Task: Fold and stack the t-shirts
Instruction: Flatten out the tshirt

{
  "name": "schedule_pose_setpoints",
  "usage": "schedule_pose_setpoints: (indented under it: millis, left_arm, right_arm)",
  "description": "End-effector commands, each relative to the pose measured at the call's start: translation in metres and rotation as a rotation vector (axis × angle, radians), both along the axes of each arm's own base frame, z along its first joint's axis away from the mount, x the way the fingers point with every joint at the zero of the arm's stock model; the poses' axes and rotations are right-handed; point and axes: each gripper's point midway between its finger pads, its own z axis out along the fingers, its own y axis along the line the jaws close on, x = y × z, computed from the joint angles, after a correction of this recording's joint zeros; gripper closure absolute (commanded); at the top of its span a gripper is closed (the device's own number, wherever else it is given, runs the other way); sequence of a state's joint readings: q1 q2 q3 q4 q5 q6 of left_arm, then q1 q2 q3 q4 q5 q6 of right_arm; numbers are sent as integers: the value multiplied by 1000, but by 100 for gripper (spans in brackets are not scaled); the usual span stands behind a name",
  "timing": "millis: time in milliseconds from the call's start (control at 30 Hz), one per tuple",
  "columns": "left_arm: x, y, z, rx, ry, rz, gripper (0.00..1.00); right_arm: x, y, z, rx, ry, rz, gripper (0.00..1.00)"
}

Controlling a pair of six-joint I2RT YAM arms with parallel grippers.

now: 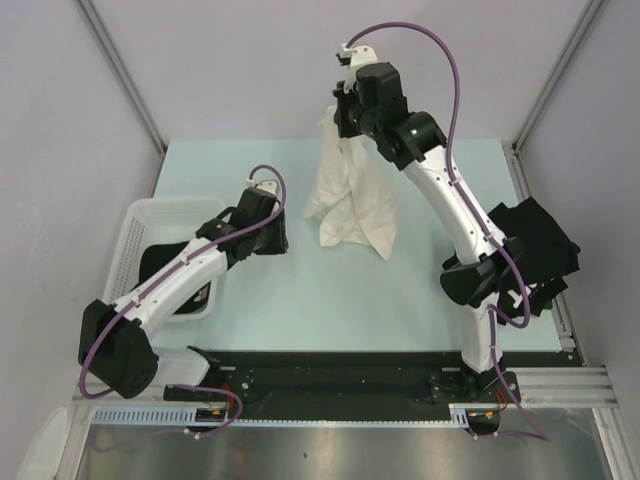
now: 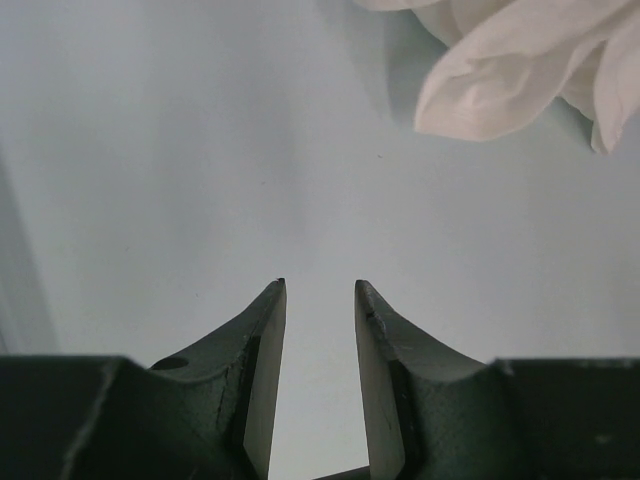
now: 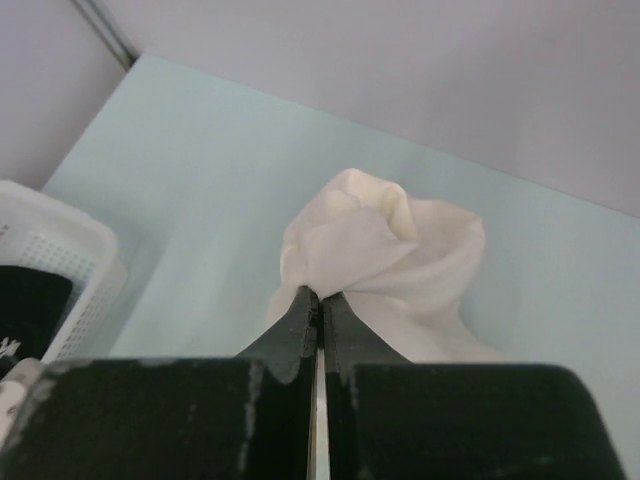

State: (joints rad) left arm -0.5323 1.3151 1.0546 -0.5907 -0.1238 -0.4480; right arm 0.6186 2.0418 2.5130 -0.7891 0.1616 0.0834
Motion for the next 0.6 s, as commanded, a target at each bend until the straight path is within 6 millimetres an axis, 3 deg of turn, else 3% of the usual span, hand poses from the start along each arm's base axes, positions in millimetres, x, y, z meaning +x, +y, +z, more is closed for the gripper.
schedule_pose_setpoints:
  millis: [0,133,233,267,400,433,567]
  left_arm:
    - [5,-6,14,-47,-47,10,61]
    - [7,-9,8,-41,-27,7,61]
    - [10,-12,8,-45,-28,3,61]
    - [11,-12,9,-46,-30,5,61]
    - [15,-15,9,-46,-26,5,61]
    - [15,-16,8,-49,-24,2,61]
    - [17,-19,8,-55,-23,-2,61]
  right_arm:
    - [-13,32,50,167,-107,148,100]
    - [-32,64,38,254,-30,308,100]
    - [-40,77,29,234,-27,336,100]
    - [-40,78,24,224,-15,337,100]
    - [-35,72,-5,168,30,304,74]
    - [-32,68,-21,140,53,281,70]
    - [-22,49,-56,37,84,216,60]
